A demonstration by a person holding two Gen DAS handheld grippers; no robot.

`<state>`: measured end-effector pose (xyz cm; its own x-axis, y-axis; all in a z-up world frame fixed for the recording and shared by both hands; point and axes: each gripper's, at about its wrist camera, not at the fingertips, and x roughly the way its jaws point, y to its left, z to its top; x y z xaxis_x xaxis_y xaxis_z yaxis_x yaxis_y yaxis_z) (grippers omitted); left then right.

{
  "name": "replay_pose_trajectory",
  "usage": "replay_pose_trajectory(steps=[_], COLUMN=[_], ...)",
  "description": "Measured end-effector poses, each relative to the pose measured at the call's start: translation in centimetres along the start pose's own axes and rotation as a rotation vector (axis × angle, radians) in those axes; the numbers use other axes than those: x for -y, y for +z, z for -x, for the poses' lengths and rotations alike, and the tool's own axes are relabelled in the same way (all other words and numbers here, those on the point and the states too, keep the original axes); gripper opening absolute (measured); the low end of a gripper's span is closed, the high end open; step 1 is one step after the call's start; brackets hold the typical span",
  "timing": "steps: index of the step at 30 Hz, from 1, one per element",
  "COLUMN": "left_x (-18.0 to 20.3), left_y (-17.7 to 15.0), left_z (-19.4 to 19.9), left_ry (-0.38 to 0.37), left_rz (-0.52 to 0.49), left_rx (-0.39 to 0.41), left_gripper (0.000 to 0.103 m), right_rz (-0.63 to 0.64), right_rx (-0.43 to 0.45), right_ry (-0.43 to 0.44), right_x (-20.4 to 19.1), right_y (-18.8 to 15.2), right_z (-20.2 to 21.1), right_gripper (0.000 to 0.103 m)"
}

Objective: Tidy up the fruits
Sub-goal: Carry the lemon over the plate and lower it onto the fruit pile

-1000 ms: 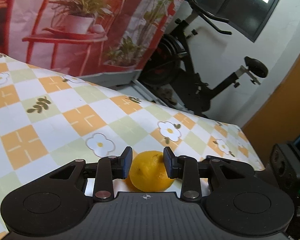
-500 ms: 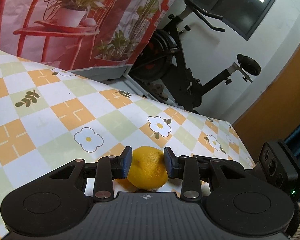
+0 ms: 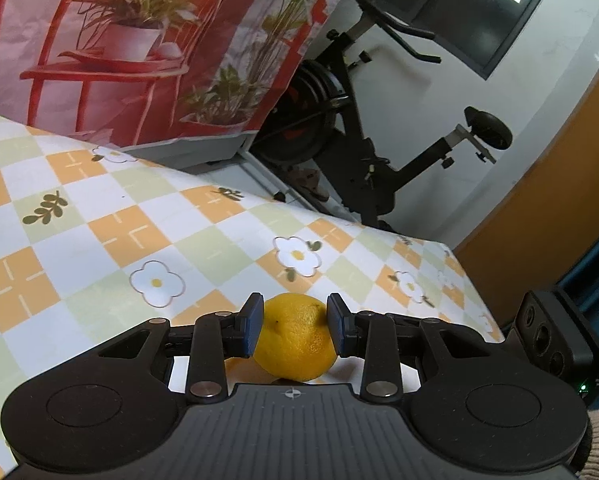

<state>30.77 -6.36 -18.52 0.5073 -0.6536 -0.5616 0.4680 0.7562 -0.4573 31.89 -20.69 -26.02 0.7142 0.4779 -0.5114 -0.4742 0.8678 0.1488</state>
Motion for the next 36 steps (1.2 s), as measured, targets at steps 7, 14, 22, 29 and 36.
replay_pose_trajectory(steps=[7,14,22,29,36], left_x=[3.0,6.3,9.6,10.9,11.4], left_y=[-0.8,-1.4,-4.1,-6.7,-8.5], left_z=[2.1,5.3,8.5,10.8,12.5], left_ry=[-0.024,-0.039,-0.037,-0.037,-0.031], left_rz=[-0.029,-0.065,-0.102,-0.085,-0.078], left_rx=[0.003,0.038,0.042,0.03,0.029], left_gripper=[0.037,0.037,0.037,0.037,0.037], right_rz=[0.022,0.042,0.017,0.002,-0.008], right_rx=[0.019,0.046,0.072,0.065,0.065], right_ry=[-0.016,-0.031,-0.034,-0.033,-0.045], right_x=[-1.5,-3.3,-6.5,-9.2,-12.0], right_y=[0.1,1.2,-0.1,-2.1,-3.8], right_z=[4.1,8.6,13.5,16.7,18.7], right_gripper=[0.047,0.047,0.047,0.047,0.047])
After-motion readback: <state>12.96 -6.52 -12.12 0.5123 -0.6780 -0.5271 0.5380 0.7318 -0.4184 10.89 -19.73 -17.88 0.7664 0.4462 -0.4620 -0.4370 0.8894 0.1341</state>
